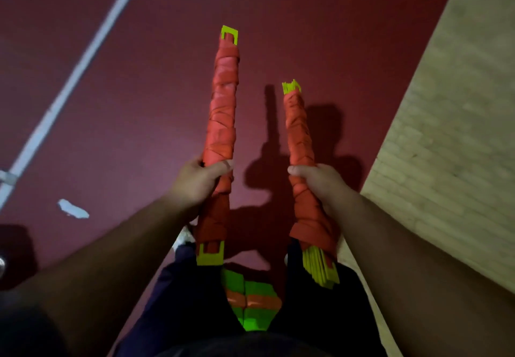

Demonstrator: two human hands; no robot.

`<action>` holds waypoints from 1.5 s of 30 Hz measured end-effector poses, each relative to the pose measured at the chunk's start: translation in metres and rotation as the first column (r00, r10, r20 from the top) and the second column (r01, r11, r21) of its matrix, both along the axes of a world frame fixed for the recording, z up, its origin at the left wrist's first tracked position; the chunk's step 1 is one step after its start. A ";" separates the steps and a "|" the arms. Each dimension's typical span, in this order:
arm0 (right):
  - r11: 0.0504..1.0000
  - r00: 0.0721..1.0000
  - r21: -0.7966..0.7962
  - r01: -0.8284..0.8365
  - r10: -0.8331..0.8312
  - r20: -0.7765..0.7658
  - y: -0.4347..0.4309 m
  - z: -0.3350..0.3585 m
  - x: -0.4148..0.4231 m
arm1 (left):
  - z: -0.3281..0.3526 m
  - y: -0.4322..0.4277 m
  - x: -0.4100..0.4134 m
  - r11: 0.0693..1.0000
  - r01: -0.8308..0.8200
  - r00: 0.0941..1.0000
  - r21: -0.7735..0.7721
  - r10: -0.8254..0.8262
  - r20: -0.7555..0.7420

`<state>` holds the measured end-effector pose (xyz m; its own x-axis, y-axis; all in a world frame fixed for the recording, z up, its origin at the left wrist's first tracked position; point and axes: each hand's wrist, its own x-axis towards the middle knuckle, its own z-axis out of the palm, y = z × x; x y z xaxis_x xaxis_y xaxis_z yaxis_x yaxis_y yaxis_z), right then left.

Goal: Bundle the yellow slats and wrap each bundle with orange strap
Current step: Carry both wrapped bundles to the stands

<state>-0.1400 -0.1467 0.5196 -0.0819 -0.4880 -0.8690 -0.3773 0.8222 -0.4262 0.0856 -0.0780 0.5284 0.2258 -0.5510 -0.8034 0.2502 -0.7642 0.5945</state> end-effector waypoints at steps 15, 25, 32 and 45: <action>0.790 0.842 -0.461 0.403 -0.123 0.526 -0.079 0.337 0.052 | 0.335 -0.102 0.053 0.790 0.169 0.985 -0.590 -0.110 0.134; 0.618 0.761 -0.661 0.425 0.152 0.631 -0.134 0.471 -0.040 | 0.455 -0.130 -0.041 0.597 0.231 0.963 -0.768 -0.027 0.269; 0.517 0.786 -0.760 0.394 0.238 0.570 -0.171 0.510 -0.111 | 0.486 -0.176 -0.108 0.499 0.240 0.961 -0.833 -0.004 0.275; -0.039 0.818 -0.856 0.516 -0.274 0.505 -0.175 0.528 -0.234 | 0.500 -0.348 -0.247 0.167 0.522 0.805 -0.836 -0.421 0.419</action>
<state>-0.3744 -0.3214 1.0476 -0.5391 -0.7939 0.2813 0.0069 -0.3381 -0.9411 -0.1611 -0.4263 1.0280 -0.3326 -0.9033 0.2710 -0.0303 0.2974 0.9543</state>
